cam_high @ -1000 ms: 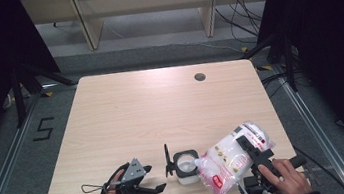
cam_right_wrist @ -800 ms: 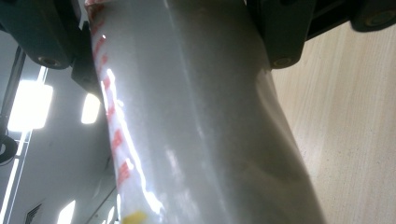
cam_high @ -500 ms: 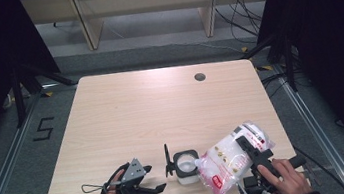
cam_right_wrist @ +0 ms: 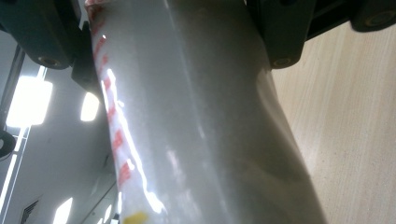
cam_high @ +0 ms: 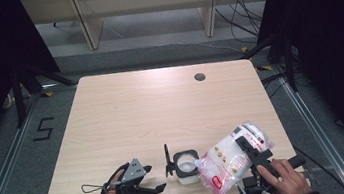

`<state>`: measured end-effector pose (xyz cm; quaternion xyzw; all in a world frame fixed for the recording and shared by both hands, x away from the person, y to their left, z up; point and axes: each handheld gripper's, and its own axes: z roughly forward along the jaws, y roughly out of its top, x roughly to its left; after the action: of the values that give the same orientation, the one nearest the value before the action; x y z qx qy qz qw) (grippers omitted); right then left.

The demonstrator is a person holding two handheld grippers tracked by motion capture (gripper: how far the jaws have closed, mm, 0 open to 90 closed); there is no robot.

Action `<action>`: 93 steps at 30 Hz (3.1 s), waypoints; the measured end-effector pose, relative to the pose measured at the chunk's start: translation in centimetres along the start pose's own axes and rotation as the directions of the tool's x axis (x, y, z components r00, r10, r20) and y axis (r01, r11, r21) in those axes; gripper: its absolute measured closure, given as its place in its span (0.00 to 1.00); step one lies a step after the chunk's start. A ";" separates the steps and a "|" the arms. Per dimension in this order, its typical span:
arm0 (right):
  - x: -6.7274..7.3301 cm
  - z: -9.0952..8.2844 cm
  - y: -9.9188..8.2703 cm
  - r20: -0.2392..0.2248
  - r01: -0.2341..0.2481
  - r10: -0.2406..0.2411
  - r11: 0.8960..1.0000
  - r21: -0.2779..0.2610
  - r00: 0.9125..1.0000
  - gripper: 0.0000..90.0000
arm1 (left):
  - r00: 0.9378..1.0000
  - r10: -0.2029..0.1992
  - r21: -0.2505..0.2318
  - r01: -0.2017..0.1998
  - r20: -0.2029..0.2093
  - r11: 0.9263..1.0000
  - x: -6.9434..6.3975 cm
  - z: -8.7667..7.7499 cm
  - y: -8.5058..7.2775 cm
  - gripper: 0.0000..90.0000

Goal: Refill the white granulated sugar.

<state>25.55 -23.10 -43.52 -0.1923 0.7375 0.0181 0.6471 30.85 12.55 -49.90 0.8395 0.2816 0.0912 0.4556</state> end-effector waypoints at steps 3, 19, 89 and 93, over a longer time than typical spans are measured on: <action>0.1 0.1 0.0 0.026 0.003 -0.003 1.000 -0.019 1.000 0.49 | 1.000 0.007 0.006 -0.007 -0.001 1.000 0.0 0.0 0.0 0.24; 0.1 0.0 0.1 0.012 -0.009 0.009 1.000 -0.011 1.000 0.49 | 1.000 0.009 0.018 -0.009 -0.009 1.000 0.1 -0.1 0.0 0.24; 0.0 -0.1 0.1 -0.001 -0.019 0.019 1.000 -0.006 1.000 0.49 | 1.000 0.006 0.012 -0.006 -0.006 1.000 0.1 -0.1 0.0 0.24; -0.1 -0.1 0.1 0.000 -0.025 0.025 1.000 -0.008 1.000 0.49 | 1.000 0.004 0.012 -0.004 -0.006 1.000 0.0 -0.1 0.0 0.24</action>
<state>25.47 -23.04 -43.45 -0.1856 0.7398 0.0293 0.6461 30.84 12.63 -49.83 0.8424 0.2821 0.0931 0.4496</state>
